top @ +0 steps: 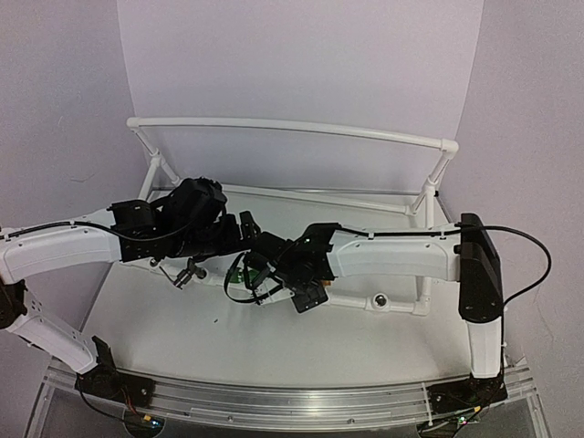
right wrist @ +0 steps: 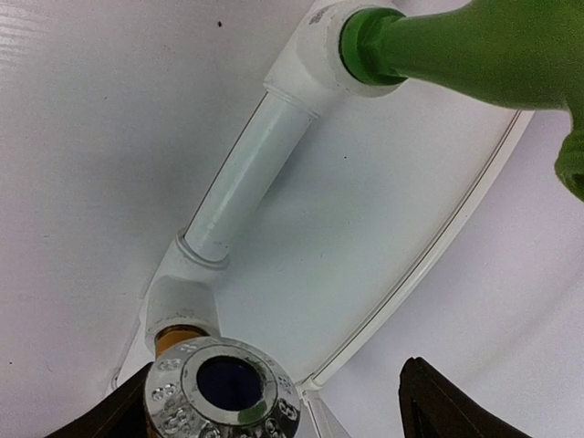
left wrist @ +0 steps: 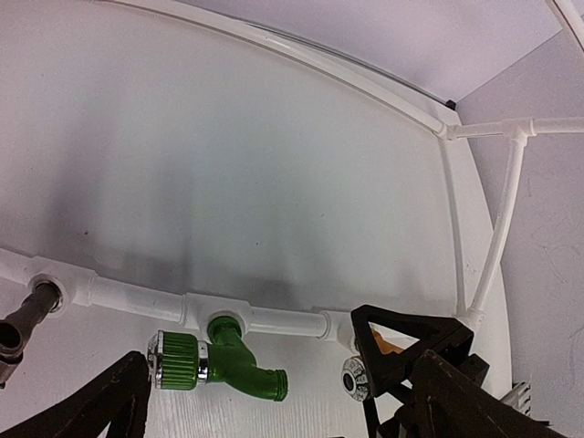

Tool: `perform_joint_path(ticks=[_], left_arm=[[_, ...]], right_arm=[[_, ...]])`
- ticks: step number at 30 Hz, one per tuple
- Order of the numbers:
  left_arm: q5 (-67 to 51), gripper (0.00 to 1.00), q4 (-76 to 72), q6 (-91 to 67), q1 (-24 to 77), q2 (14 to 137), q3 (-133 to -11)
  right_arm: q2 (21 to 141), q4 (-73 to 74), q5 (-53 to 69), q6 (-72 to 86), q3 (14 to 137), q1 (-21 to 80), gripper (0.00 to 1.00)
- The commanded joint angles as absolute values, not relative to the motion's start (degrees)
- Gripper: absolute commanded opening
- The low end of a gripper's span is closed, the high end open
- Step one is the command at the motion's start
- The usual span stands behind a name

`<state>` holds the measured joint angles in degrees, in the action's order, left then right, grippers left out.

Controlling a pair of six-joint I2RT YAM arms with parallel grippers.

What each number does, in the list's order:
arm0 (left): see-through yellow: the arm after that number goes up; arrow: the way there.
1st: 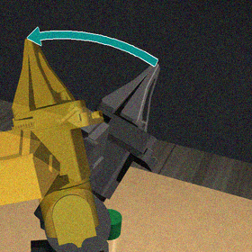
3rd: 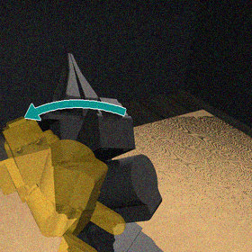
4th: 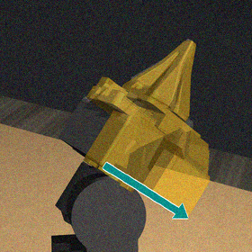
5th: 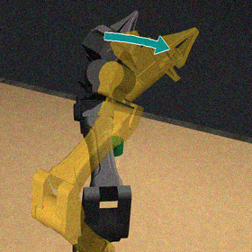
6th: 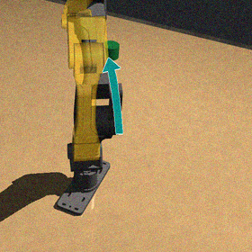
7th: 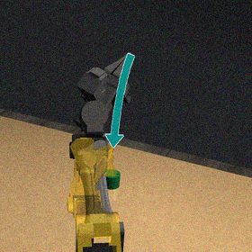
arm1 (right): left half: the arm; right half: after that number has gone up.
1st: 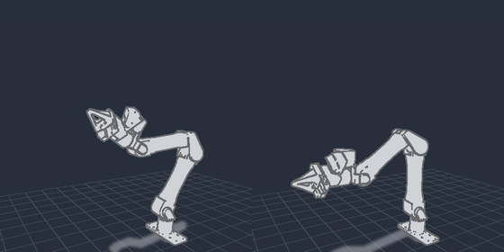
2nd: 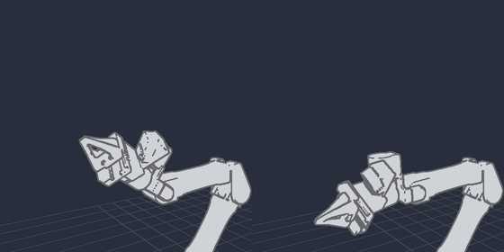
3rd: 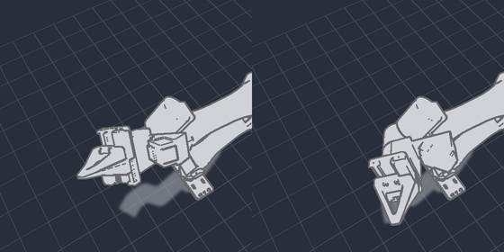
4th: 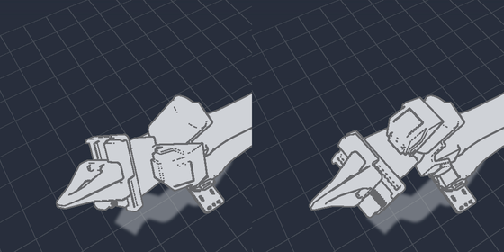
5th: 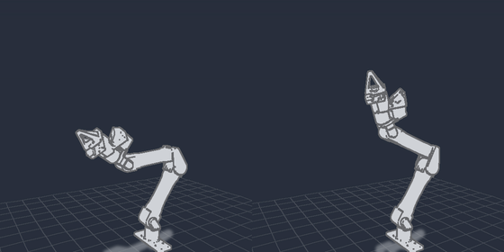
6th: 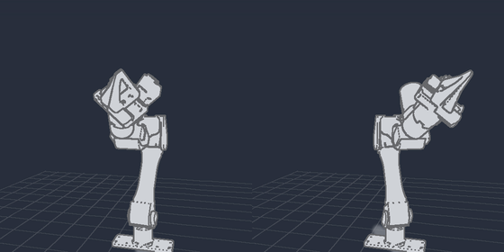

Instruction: Install the water faucets

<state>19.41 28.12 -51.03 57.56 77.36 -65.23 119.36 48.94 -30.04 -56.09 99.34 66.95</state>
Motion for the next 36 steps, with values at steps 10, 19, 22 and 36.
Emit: perform_joint_path(ticks=[10,19,22,36], left_arm=[[18.63,1.0,28.01,-50.61,58.32,76.42,-66.04],[18.15,1.0,27.76,-50.28,58.27,77.28,-66.53],[18.29,1.0,27.77,-50.31,58.28,76.98,-66.45],[18.43,1.0,27.67,-50.45,58.28,76.88,-66.17]], right_arm=[[120.97,48.19,-26.35,-49.2,106.73,66.01,0.84],[122.75,49.79,-25.47,-46.2,109.11,66.01,0.83],[123.05,49.75,-25.6,-45.58,110.17,66.01,0.83],[123.61,51.36,-23.98,-43.41,111.59,66.31,0.9]])
